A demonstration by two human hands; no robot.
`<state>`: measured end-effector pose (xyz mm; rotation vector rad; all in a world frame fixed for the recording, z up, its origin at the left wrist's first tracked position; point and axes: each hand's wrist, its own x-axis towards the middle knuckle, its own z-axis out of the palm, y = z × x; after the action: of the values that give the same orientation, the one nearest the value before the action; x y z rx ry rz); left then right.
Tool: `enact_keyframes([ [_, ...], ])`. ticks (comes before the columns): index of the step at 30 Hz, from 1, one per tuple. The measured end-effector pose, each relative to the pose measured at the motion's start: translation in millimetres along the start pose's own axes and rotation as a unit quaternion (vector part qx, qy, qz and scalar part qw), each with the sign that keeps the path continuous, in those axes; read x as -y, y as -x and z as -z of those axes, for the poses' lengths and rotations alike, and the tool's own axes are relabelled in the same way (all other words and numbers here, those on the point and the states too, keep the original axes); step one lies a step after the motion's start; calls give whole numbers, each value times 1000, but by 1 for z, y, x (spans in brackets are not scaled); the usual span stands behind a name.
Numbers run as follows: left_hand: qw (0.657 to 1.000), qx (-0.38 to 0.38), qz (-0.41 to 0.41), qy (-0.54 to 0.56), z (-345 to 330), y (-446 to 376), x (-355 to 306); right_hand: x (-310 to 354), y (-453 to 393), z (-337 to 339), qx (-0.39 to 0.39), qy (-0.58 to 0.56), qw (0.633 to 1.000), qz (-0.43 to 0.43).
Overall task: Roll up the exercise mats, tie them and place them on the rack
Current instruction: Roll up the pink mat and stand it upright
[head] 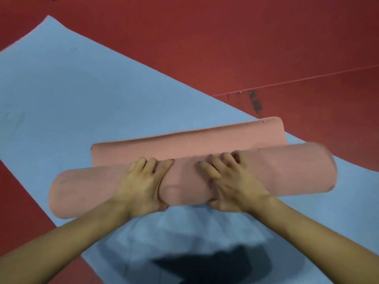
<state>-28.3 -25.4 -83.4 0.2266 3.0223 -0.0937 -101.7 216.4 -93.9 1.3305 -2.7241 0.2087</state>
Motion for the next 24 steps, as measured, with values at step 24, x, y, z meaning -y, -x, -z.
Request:
enact_keyframes([
  [24, 981, -5, 94, 171, -26, 60, -32, 78, 116, 44, -69, -547, 770, -321],
])
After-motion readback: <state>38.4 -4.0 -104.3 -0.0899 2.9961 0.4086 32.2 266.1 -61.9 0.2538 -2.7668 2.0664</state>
